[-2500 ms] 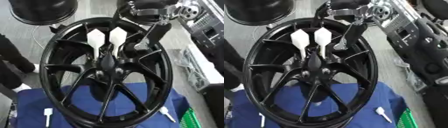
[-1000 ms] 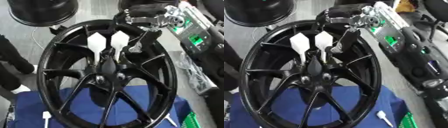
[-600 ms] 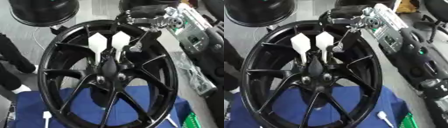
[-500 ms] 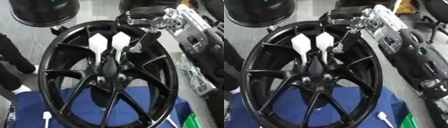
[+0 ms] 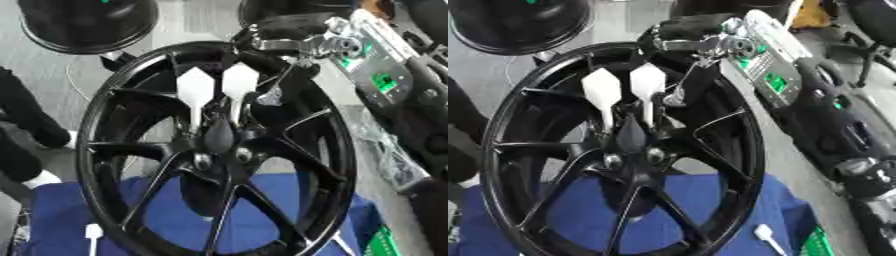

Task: Pull the pin out of the wheel hub.

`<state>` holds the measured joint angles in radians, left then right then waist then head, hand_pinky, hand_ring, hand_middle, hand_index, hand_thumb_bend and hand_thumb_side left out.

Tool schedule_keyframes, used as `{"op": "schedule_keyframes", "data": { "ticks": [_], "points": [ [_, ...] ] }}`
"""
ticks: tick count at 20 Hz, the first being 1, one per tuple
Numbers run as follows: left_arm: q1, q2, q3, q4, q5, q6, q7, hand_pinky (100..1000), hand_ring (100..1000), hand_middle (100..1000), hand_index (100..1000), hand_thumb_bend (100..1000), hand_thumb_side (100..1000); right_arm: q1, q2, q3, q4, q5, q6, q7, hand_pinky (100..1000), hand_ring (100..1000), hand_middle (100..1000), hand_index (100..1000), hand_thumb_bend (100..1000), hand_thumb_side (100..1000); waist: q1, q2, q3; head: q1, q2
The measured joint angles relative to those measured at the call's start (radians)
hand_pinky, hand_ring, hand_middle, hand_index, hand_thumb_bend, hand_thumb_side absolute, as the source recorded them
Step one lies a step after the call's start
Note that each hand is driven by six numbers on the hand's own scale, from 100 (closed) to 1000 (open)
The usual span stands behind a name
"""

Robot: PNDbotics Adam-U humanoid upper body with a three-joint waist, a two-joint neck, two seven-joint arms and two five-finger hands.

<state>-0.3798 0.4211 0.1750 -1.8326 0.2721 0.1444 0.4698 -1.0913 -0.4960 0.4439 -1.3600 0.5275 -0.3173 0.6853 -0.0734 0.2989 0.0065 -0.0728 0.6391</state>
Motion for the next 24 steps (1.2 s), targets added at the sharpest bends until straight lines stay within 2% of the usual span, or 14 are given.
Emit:
{"op": "schedule_keyframes", "data": {
  "ticks": [6, 7, 13, 15, 16, 18, 24],
  "points": [
    [0.000, 0.000, -0.003, 0.000, 0.000, 0.003, 0.000, 552, 669, 624, 688, 253, 677, 0.000, 0.000, 0.000, 0.000, -0.012, 0.005, 0.005, 863, 824, 720, 805, 229, 209, 0.000, 0.000, 0.000, 0.000, 0.000],
    [0.000, 0.000, -0.003, 0.000, 0.000, 0.003, 0.000, 552, 669, 624, 687, 257, 675, 0.000, 0.000, 0.000, 0.000, -0.013, 0.005, 0.005, 853, 791, 638, 751, 178, 174, 0.000, 0.000, 0.000, 0.000, 0.000],
    [-0.006, -0.007, -0.004, -0.001, 0.000, 0.003, 0.000, 553, 668, 623, 687, 259, 673, 0.001, 0.000, 0.000, 0.003, -0.039, 0.011, 0.010, 841, 756, 541, 675, 169, 171, -0.003, 0.000, 0.006, -0.007, 0.000],
    [-0.007, -0.008, -0.005, -0.001, 0.000, 0.003, 0.000, 553, 668, 623, 687, 258, 673, 0.001, 0.000, 0.000, 0.004, -0.045, 0.014, 0.013, 832, 731, 489, 622, 181, 152, -0.004, 0.000, 0.007, -0.008, 0.000],
    [-0.007, -0.008, -0.005, -0.002, 0.000, 0.004, 0.000, 553, 668, 623, 687, 259, 672, 0.001, 0.000, 0.000, 0.004, -0.049, 0.015, 0.014, 824, 715, 464, 592, 154, 105, -0.004, 0.000, 0.007, -0.009, 0.000],
    [-0.008, -0.008, -0.005, -0.002, 0.000, 0.004, 0.000, 553, 668, 623, 687, 259, 671, 0.001, 0.000, 0.000, 0.006, -0.059, 0.016, 0.016, 816, 698, 431, 554, 110, 100, -0.005, 0.000, 0.008, -0.012, 0.000],
    [-0.012, -0.008, -0.005, -0.005, 0.000, 0.004, 0.001, 554, 668, 622, 687, 260, 668, 0.006, 0.000, 0.000, 0.010, -0.082, 0.026, 0.009, 791, 640, 344, 462, 100, 100, -0.009, 0.000, 0.014, -0.022, 0.000]
  ]
}}
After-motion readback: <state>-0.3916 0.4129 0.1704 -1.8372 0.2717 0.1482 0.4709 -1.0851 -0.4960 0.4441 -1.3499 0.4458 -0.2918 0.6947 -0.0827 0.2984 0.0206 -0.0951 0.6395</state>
